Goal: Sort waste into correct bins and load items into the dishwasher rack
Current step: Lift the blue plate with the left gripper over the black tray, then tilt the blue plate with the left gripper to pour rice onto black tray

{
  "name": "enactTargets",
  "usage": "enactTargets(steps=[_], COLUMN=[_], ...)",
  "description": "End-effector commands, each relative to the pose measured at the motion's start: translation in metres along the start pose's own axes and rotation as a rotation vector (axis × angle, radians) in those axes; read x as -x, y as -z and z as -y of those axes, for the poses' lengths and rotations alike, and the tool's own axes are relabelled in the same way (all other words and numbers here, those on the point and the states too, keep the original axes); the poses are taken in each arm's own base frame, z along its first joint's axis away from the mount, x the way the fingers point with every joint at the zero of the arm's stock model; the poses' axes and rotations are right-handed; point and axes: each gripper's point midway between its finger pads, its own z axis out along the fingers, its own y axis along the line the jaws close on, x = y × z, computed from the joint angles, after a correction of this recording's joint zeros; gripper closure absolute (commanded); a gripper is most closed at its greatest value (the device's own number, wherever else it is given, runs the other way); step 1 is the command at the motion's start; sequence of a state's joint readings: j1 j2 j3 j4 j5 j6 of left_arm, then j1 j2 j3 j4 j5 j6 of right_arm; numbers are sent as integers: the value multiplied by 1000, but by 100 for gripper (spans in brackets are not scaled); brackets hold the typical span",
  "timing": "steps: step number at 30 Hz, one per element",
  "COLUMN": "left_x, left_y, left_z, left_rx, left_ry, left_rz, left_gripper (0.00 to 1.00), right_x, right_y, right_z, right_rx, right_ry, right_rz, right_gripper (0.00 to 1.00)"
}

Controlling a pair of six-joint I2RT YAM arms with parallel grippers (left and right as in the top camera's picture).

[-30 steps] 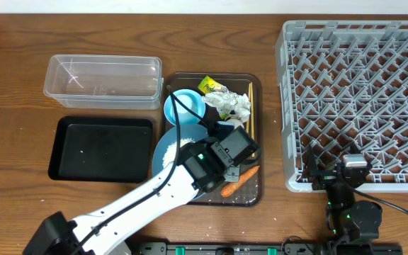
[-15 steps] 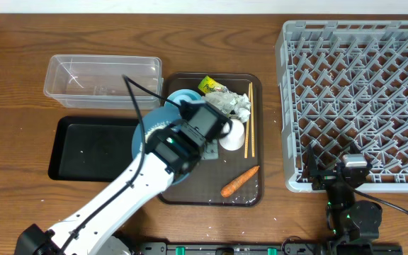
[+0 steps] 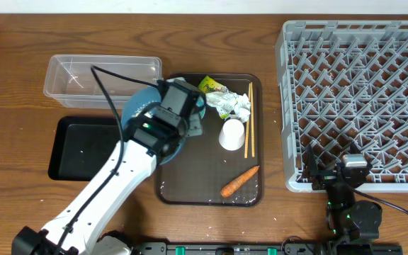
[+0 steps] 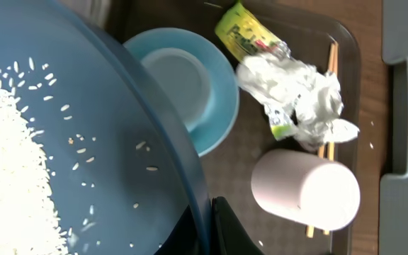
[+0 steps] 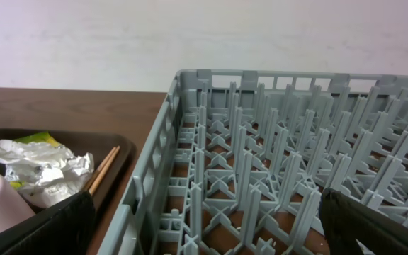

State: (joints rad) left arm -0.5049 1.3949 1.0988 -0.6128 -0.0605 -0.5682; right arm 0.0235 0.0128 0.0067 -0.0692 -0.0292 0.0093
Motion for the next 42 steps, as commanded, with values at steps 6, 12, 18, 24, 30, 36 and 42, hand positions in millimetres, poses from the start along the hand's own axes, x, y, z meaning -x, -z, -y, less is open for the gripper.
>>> enactTargets(steps=[6,12,18,24,30,36,42], left_x=[28,37,45,52,60,66,70], left_y=[9,11,15,20,32,48,66], left_z=[-7,-13,-20,-29,-36,-45,-52], left_rx=[-113,-201,-277,-342,-429,-496,-559], left_ry=[83,150,204,259,303,344,368], left_rz=[3,-26,-48,-65,-70,-67,-54], left_gripper=[94,94,94,94,94,94,94], right_x=[-1,-1,-1,-1,-1,-1,-1], right_y=[0,0,0,0,0,0,0], right_z=[2,2,2,2,2,2,2], right_rx=[-8,-8,-8,-8,-8,-8,-8], right_ry=[14,14,14,14,14,14,14], right_rz=[-3,-3,-3,-3,-3,-3,-3], right_gripper=[1,1,1,1,1,1,1])
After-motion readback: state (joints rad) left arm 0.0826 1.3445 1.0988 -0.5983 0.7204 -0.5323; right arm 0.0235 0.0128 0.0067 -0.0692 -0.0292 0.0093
